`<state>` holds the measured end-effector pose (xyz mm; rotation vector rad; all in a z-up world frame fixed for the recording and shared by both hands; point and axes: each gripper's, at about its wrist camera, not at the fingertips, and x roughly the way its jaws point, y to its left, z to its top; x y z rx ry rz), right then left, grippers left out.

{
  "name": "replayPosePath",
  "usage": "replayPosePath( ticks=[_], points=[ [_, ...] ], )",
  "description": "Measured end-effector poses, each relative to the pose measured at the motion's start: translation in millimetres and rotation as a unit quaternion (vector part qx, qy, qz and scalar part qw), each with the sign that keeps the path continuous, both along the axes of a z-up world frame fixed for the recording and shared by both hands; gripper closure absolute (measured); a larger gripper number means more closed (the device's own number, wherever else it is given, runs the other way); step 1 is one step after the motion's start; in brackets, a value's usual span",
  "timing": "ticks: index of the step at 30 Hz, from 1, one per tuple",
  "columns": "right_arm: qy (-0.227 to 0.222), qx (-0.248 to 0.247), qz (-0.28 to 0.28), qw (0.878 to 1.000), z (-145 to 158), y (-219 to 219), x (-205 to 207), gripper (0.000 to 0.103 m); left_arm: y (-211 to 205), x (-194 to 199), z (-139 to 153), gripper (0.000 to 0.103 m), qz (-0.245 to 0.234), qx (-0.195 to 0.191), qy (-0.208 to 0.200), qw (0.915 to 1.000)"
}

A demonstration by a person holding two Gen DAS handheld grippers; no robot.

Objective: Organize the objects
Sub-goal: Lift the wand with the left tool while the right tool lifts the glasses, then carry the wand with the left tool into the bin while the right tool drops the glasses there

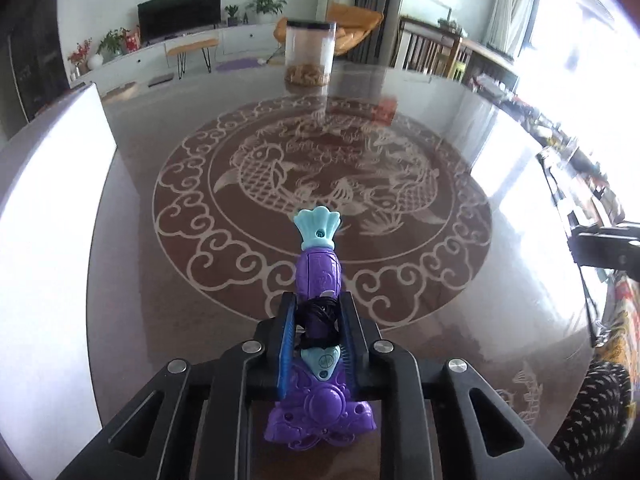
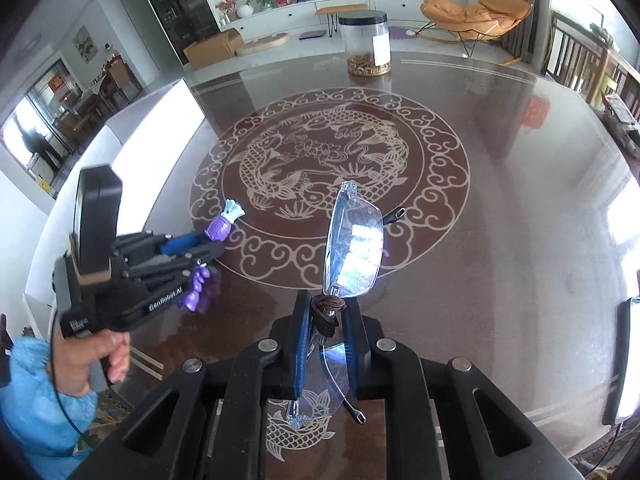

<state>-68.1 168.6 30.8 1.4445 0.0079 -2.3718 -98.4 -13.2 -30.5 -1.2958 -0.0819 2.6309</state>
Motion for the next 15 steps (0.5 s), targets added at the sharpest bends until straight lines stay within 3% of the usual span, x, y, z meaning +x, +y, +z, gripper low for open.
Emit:
replayPosePath(
  ticks=[4, 9, 13, 15],
  points=[
    [0.012, -0.003, 0.007, 1.000, 13.8, -5.7, 0.6, 0.087, -20.8, 50.8, 53.1, 0.084, 0.005, 0.071, 0.107, 0.9917],
    [0.038, -0.003, 0.035, 0.999, 38.7, -29.4, 3.9, 0.087, -46.9, 103.1, 121.6, 0.084, 0.006, 0.092, 0.206, 0.9742],
    [0.057, -0.018, 0.074, 0.995, 65.7, -67.2, 10.8, 0.087, -85.4, 133.4, 157.0, 0.084, 0.032, 0.108, 0.241, 0.9639],
    [0.060, -0.034, 0.103, 0.992, 78.2, -94.3, 16.1, 0.087, -114.5, 147.3, 171.6, 0.084, 0.056, 0.102, 0.243, 0.9629]
  ],
)
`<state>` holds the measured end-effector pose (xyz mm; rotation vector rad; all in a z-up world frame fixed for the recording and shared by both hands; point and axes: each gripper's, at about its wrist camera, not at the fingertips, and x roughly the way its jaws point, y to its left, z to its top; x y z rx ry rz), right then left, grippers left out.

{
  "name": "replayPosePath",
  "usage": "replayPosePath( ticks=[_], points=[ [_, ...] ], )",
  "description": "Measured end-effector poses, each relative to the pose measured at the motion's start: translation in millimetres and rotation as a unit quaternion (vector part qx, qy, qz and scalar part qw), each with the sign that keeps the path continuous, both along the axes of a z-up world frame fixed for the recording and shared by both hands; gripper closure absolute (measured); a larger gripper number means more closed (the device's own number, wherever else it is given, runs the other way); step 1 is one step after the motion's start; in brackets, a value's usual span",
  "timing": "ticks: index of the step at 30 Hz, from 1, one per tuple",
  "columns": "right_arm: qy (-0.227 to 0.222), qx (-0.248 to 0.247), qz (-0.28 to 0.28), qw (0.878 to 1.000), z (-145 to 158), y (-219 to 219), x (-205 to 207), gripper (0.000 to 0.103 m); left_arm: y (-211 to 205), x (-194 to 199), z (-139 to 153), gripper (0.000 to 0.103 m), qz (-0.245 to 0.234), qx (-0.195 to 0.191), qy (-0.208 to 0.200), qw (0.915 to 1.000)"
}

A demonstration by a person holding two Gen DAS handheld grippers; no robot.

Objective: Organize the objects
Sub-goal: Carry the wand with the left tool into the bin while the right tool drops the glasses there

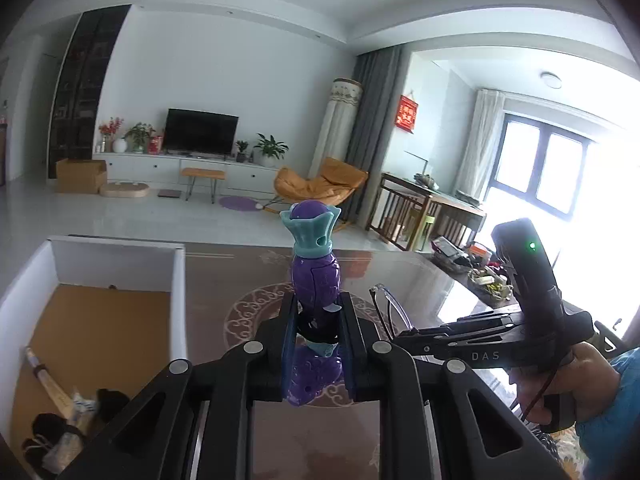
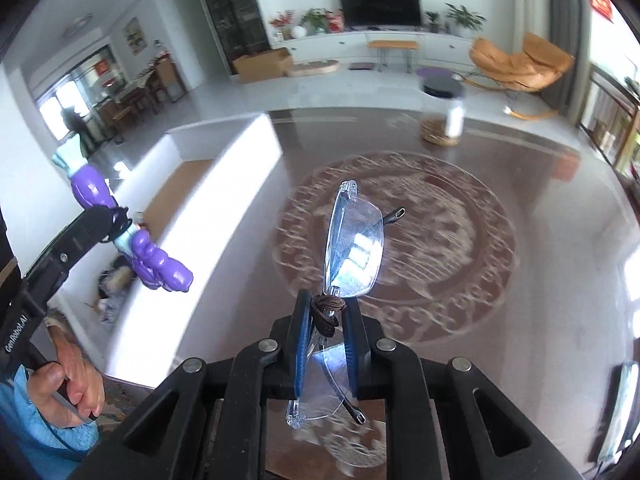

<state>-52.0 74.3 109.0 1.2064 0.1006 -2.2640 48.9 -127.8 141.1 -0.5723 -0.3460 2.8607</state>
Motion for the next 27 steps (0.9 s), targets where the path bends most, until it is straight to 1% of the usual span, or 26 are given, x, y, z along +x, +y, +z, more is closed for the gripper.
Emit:
replayPosePath(
  ticks=[1, 3, 6, 7, 9, 11, 13, 14, 16, 17, 18, 19, 20, 21, 23, 24, 25, 27],
  points=[
    [0.001, -0.008, 0.018, 1.000, 6.2, -16.8, 3.2, 0.087, -10.8, 6.6, 2.9, 0.084, 0.012, -0.001, -0.004, 0.9999],
    [-0.001, -0.029, 0.052, 0.998, 16.1, -48.5, 9.1, 0.087, -45.6, 15.5, 1.9, 0.084, 0.043, -0.003, -0.026, 0.9987],
    [-0.017, -0.063, 0.107, 0.992, 24.4, -101.3, 18.2, 0.087, -94.1, 24.4, -10.7, 0.084, 0.092, 0.002, -0.086, 0.9920],
    [-0.026, -0.075, 0.123, 0.989, 24.5, -120.8, 20.9, 0.087, -107.7, 25.9, -17.8, 0.084, 0.108, 0.000, -0.108, 0.9882],
    [-0.043, -0.085, 0.149, 0.984, 20.1, -157.5, 25.1, 0.087, -130.4, 27.3, -35.9, 0.084, 0.139, -0.016, -0.152, 0.9785],
    [-0.060, -0.081, 0.169, 0.981, 9.3, -189.9, 27.5, 0.087, -151.6, 19.9, -61.3, 0.084, 0.154, -0.020, -0.201, 0.9672],
    [-0.081, -0.070, 0.182, 0.977, -9.2, -218.9, 29.7, 0.087, -166.7, 12.6, -81.2, 0.084, 0.164, -0.021, -0.239, 0.9569],
    [-0.090, -0.062, 0.184, 0.977, -19.2, -229.7, 29.7, 0.087, -173.2, 7.4, -92.8, 0.084, 0.170, -0.026, -0.263, 0.9493],
    [-0.115, -0.039, 0.187, 0.975, -42.4, -249.5, 28.6, 0.086, -181.7, -0.4, -108.7, 0.081, 0.186, -0.025, -0.289, 0.9386],
    [-0.125, -0.028, 0.187, 0.974, -52.7, -255.8, 27.7, 0.085, -187.1, -1.1, -113.8, 0.078, 0.190, -0.015, -0.292, 0.9371],
    [-0.133, -0.019, 0.183, 0.974, -61.2, -259.7, 27.9, 0.077, -181.3, 0.4, -114.8, 0.061, 0.191, -0.007, -0.292, 0.9372],
    [-0.137, -0.017, 0.181, 0.974, -66.4, -260.6, 29.4, 0.070, -183.6, 2.9, -113.8, 0.034, 0.195, -0.003, -0.290, 0.9369],
    [-0.135, -0.019, 0.180, 0.974, -68.1, -259.6, 30.7, 0.050, -183.6, 4.5, -112.8, 0.024, 0.204, -0.006, -0.283, 0.9372],
    [-0.128, -0.016, 0.177, 0.976, -67.1, -257.7, 32.9, 0.037, -181.0, 7.8, -109.4, 0.018, 0.212, -0.012, -0.275, 0.9378],
    [-0.105, -0.003, 0.174, 0.979, -60.4, -253.3, 35.2, 0.033, -177.3, 8.6, -104.1, 0.015, 0.216, -0.028, -0.266, 0.9392],
    [-0.101, -0.001, 0.177, 0.979, -57.0, -251.4, 34.0, 0.031, -172.6, 9.5, -99.7, 0.015, 0.220, -0.036, -0.267, 0.9376],
    [-0.095, 0.003, 0.174, 0.980, -52.6, -247.9, 32.4, 0.030, -169.9, 9.7, -97.2, 0.015, 0.228, -0.049, -0.267, 0.9350],
    [-0.084, 0.011, 0.167, 0.982, -44.0, -242.8, 30.8, 0.027, -163.3, 9.4, -91.3, 0.015, 0.259, -0.079, -0.274, 0.9229]
  ],
)
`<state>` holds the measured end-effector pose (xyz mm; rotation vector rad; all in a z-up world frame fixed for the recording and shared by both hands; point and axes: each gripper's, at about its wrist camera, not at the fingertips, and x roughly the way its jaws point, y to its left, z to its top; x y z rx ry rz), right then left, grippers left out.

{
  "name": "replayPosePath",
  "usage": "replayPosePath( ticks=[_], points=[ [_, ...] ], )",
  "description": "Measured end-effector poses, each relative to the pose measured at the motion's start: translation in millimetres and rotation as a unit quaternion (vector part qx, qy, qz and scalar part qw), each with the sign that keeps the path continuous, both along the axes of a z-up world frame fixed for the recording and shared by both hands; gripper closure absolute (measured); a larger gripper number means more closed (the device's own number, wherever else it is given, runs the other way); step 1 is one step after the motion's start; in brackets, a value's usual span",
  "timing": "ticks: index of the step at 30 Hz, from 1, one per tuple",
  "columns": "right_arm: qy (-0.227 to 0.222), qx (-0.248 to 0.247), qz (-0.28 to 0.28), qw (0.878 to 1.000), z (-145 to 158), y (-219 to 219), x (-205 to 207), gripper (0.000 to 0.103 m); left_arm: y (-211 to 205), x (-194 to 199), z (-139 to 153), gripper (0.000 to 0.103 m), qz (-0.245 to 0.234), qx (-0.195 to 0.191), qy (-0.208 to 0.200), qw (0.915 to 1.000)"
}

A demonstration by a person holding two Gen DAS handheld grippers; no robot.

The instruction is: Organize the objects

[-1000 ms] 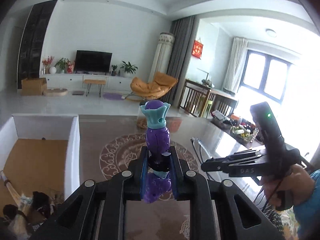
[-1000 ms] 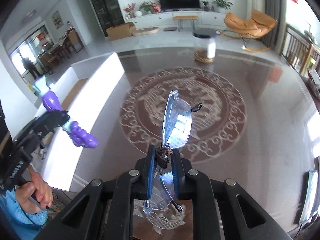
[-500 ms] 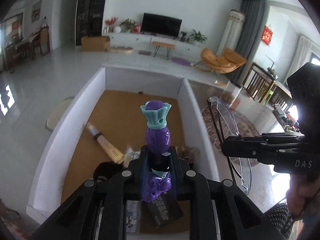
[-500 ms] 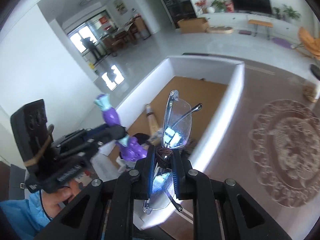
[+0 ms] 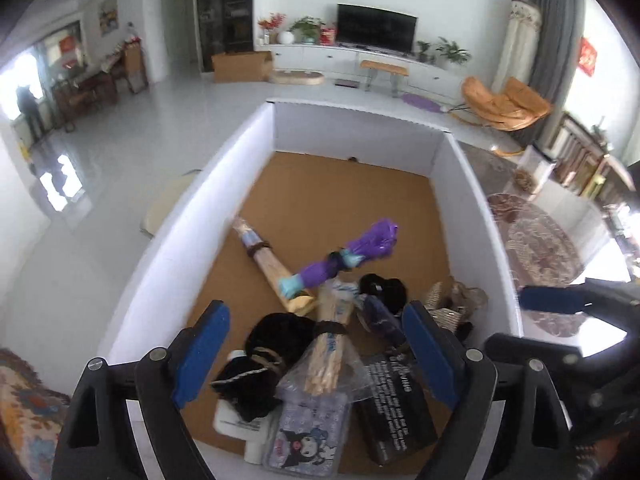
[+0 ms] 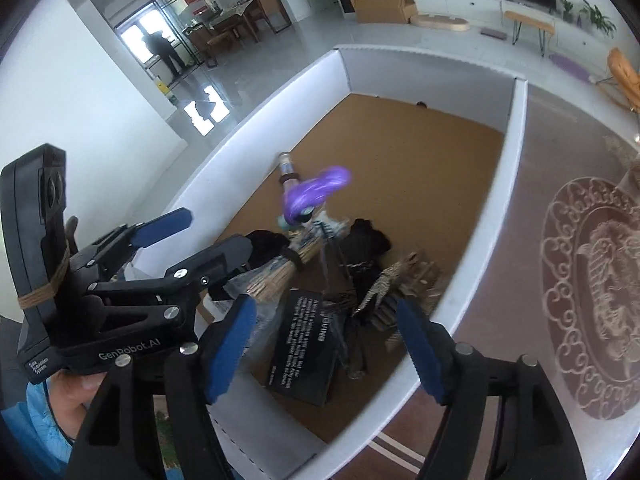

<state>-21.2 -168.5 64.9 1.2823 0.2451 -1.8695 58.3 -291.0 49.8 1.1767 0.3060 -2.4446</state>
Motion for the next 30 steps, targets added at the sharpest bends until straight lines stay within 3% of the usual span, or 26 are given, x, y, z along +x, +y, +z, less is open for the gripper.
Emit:
replayPosePath(
  ticks=[3, 7, 10, 12, 13, 15, 17, 21, 25, 28, 30],
  points=[
    [0.012, 0.011, -0.001, 1.000, 9.7, 5.3, 0.4, 0.023, 5.5, 3.0, 10.3, 0.015, 0.051, -0.025, -0.027, 0.9980],
    [0.054, 0.053, 0.013, 0.997, 24.1, 8.5, 7.3, 0.023, -5.8, 20.7, 20.7, 0.015, 0.058, 0.068, 0.013, 0.9959],
    [0.085, 0.081, 0.019, 0.993, 33.5, 6.4, 7.5, 0.020, -17.2, 37.2, 22.8, 0.015, 0.062, 0.132, 0.063, 0.9873],
    [0.101, 0.090, 0.020, 0.991, 37.1, 4.0, 6.9, 0.017, -21.7, 34.3, 19.0, 0.015, 0.053, 0.142, 0.038, 0.9876],
    [0.107, 0.091, 0.021, 0.990, 40.5, 4.1, 7.6, 0.017, -19.7, 29.8, 17.6, 0.015, 0.047, 0.127, 0.005, 0.9908],
    [0.107, 0.083, 0.017, 0.991, 45.0, 4.5, 6.0, 0.016, -8.5, 22.0, 17.5, 0.015, 0.055, 0.055, -0.058, 0.9953],
    [0.100, 0.076, 0.011, 0.992, 48.0, 5.0, 3.4, 0.016, 1.6, 22.7, 21.2, 0.015, 0.058, 0.004, -0.074, 0.9955],
    [0.098, 0.073, 0.008, 0.993, 47.5, 2.9, 0.8, 0.016, 7.8, 27.6, 31.0, 0.015, 0.045, 0.018, -0.059, 0.9971],
    [0.106, 0.075, 0.010, 0.992, 48.6, 0.4, 2.3, 0.016, 8.9, 32.8, 44.1, 0.015, 0.070, -0.015, -0.029, 0.9970],
    [0.117, 0.078, 0.011, 0.990, 51.2, -1.2, 4.8, 0.016, 12.4, 38.8, 47.4, 0.015, 0.112, -0.052, -0.035, 0.9917],
    [0.126, 0.082, 0.013, 0.989, 53.1, -2.2, 7.0, 0.016, 12.3, 44.3, 48.8, 0.015, 0.120, -0.043, -0.022, 0.9916]
  ],
)
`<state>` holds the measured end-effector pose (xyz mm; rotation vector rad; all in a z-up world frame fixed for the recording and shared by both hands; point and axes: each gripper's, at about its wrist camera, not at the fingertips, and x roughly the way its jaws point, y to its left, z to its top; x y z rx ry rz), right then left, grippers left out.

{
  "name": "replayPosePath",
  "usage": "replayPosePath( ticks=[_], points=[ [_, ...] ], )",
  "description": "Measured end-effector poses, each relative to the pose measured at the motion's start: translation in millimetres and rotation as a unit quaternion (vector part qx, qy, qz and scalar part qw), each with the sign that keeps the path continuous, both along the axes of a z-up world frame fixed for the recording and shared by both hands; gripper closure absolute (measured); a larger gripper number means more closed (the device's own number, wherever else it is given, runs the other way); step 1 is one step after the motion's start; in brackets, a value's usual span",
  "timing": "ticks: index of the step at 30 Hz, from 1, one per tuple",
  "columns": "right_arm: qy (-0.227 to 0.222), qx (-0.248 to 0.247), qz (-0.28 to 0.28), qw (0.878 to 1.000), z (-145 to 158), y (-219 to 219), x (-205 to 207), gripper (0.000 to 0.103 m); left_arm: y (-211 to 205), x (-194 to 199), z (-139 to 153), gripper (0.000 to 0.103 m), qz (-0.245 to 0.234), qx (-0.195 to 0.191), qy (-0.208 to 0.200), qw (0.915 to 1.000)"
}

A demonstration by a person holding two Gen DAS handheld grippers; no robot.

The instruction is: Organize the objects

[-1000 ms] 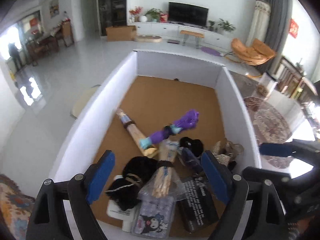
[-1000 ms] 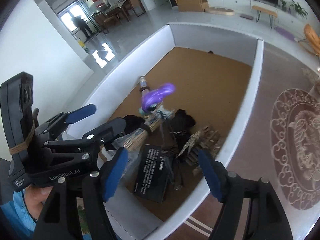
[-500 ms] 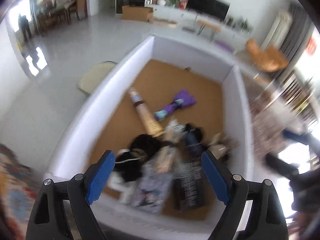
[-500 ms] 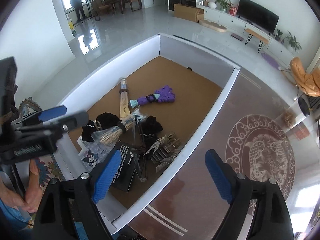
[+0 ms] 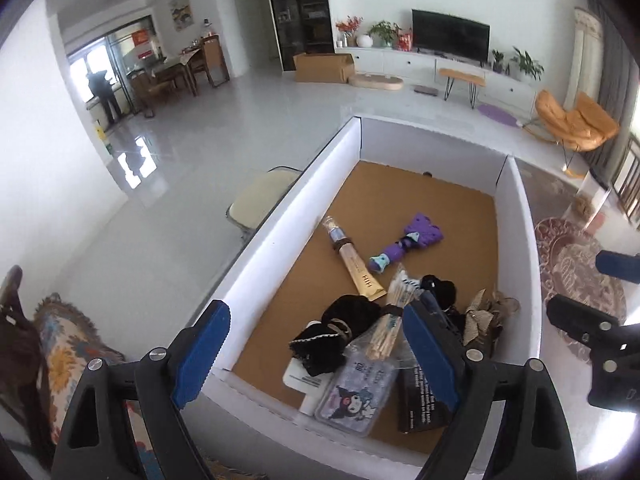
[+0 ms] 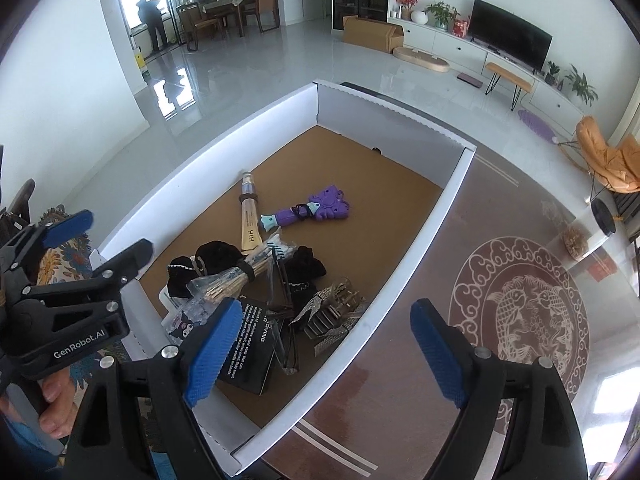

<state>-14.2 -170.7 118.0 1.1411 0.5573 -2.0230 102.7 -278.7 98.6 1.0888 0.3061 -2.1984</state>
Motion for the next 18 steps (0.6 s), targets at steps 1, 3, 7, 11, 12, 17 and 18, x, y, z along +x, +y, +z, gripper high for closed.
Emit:
replayPosePath(
  ticks=[1, 3, 7, 11, 12, 17, 18],
  points=[
    [0.004, 0.002, 0.002, 1.000, 1.0, -0.5, 1.6, 0.016, -0.9, 1.0, 0.4, 0.015, -0.004, 0.012, 0.007, 0.9999],
    [0.011, 0.006, 0.006, 1.000, 2.2, -2.2, 4.6, 0.016, -3.8, 1.1, -0.8, 0.015, -0.006, 0.044, 0.009, 0.9989],
    [0.022, 0.006, 0.013, 1.000, 3.6, -4.8, 9.5, 0.016, -2.7, 2.7, 0.4, 0.015, 0.006, 0.034, 0.020, 0.9992],
    [0.020, 0.004, 0.015, 1.000, 2.9, -5.1, 10.7, 0.016, 1.9, 2.7, 2.9, 0.015, 0.009, 0.017, 0.021, 0.9996],
    [0.020, 0.005, 0.016, 1.000, 2.5, -4.8, 10.9, 0.016, 1.9, 2.5, 3.1, 0.015, 0.008, 0.019, 0.022, 0.9995],
    [0.016, -0.002, 0.015, 1.000, 3.2, -1.8, 10.5, 0.016, -1.1, 3.8, 0.9, 0.014, 0.014, 0.032, 0.032, 0.9989],
    [0.016, -0.003, 0.015, 1.000, 3.4, -1.3, 10.4, 0.016, -0.4, 3.1, 0.5, 0.014, 0.014, 0.029, 0.029, 0.9991]
  ],
)
